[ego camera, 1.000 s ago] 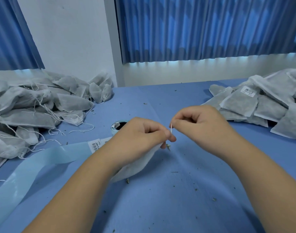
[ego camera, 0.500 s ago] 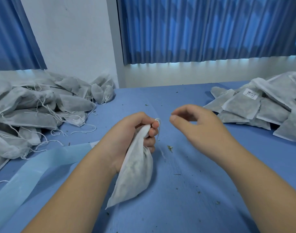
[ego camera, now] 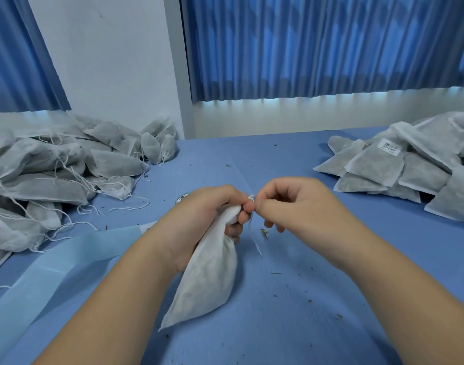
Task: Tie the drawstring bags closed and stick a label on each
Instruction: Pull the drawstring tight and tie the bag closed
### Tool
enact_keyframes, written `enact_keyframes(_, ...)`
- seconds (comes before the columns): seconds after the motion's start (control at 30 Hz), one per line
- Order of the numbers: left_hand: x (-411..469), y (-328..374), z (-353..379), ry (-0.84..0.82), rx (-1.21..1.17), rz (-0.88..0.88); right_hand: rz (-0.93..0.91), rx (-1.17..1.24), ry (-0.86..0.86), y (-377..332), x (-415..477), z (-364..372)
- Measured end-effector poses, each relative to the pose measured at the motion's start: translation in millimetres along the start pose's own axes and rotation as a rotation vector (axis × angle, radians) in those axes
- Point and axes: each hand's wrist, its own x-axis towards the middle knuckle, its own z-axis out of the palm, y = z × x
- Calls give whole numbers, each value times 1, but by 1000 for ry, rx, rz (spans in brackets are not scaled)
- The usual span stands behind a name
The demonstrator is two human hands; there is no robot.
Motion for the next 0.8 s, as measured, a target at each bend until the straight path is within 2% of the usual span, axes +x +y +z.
enact_keyframes(0.27,-13,5,2,-7,231,102,10,-25,-54,0,0,-2)
enact_keyframes(0.7,-15,6,8,207,336,132,1,-48,-72,0,0,-5)
enact_keyframes(0.8,-17,7,9,213,331,132,-11,-47,-60,0,0,-4)
